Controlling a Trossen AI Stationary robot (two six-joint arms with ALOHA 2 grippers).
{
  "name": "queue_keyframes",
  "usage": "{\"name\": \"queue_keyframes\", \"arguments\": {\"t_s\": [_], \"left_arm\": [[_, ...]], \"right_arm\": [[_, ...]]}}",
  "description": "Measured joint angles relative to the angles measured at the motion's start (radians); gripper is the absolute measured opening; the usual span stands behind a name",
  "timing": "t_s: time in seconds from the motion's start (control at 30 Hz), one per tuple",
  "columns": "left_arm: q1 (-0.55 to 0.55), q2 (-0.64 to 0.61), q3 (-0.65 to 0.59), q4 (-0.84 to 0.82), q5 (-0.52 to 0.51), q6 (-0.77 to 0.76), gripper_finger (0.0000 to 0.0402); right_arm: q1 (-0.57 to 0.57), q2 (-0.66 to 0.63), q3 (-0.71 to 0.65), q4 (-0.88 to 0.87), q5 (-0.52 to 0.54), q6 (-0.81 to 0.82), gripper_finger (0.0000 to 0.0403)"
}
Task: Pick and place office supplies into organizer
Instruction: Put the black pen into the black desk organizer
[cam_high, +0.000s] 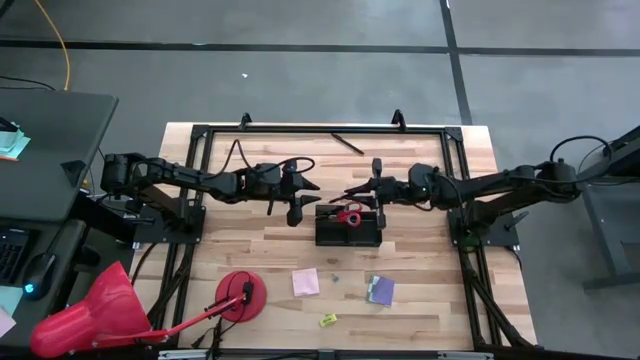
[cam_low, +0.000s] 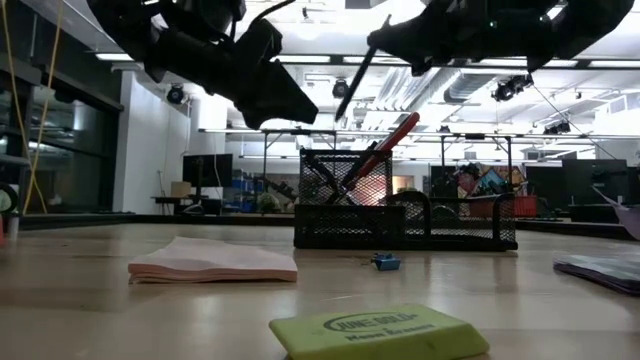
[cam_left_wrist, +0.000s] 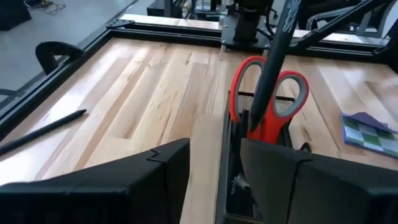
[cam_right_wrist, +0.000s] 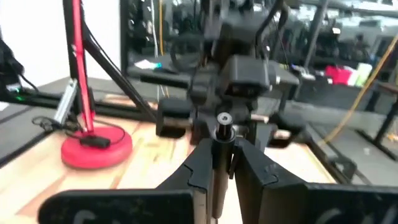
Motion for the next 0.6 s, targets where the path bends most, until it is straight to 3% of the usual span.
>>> {"name": "queue_keyframes", "arguments": {"t_s": [0.13,0.3,0.6], "left_arm": [[0.000,-0.022,0.000,-0.031,-0.014,0.000,0.0135],[0.000,-0.101,0.006,-0.071,-0.206,0.000,0.0136],[0.000,-0.148,0.007,-0.096,-0.220,0.001,0.0136]], "right_arm": [[0.030,0.000,0.000,-0.031,0.070,-0.007,0.0024],[0.043,0.018,0.000,-0.044,0.099,0.000,0.0024],[0.033,0.131,0.000,0.064,0.110,0.035,0.0024]]}}
